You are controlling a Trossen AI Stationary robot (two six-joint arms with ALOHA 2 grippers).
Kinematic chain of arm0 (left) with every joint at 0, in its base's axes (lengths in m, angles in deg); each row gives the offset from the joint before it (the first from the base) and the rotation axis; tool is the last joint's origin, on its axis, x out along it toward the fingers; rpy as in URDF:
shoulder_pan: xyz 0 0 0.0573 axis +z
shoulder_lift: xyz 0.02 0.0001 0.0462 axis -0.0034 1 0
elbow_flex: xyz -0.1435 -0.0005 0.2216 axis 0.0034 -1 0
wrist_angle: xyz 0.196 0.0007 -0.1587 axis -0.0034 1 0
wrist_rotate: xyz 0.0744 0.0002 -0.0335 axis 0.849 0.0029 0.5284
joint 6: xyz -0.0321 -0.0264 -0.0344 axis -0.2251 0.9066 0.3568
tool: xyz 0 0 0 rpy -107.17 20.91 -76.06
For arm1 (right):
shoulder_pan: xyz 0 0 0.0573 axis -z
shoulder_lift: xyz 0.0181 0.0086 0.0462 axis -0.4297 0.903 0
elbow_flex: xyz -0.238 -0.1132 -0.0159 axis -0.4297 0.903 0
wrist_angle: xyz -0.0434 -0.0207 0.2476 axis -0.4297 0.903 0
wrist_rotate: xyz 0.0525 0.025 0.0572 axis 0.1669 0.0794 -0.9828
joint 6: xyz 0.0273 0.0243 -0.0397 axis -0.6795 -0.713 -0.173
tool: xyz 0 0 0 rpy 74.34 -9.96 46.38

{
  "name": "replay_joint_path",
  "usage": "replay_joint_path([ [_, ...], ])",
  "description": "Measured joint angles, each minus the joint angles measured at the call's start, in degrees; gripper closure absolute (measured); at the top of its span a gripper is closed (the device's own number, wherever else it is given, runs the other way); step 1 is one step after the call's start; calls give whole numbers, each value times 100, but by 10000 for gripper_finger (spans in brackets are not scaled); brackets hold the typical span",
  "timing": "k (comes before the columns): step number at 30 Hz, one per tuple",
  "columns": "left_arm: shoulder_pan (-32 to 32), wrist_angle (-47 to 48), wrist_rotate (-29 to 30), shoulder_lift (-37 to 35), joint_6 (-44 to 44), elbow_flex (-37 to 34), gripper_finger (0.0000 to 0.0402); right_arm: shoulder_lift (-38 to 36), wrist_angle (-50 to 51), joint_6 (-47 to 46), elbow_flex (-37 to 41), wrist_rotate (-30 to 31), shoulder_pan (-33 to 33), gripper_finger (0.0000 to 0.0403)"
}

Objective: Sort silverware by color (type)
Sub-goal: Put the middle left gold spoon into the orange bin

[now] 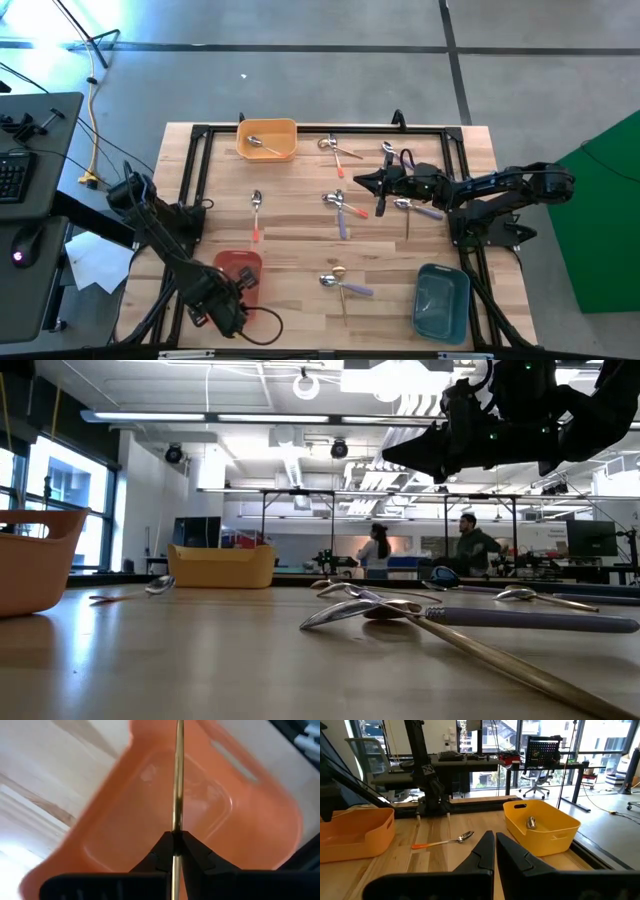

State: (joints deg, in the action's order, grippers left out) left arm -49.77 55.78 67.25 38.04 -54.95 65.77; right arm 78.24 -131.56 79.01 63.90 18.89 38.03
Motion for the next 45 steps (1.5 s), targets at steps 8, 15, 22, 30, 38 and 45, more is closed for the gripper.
replay_joint_path([
  [8,161,-147,317,2,-689,-121,397,0,7,13,0,1,-56,402],
  [15,389,-300,258,2,-1212,-124,397,0,14,2,0,1,-70,402],
  [22,393,-313,142,2,-1342,-142,397,0,127,0,0,0,-70,402],
  [30,382,-457,10,4,-1612,-610,397,0,159,0,0,0,-70,402],
  [38,382,-599,-15,4,-1751,-865,397,0,166,0,0,-1,-70,402],
  [45,378,-980,-159,4,-1779,-945,397,0,205,0,0,0,-70,402],
])
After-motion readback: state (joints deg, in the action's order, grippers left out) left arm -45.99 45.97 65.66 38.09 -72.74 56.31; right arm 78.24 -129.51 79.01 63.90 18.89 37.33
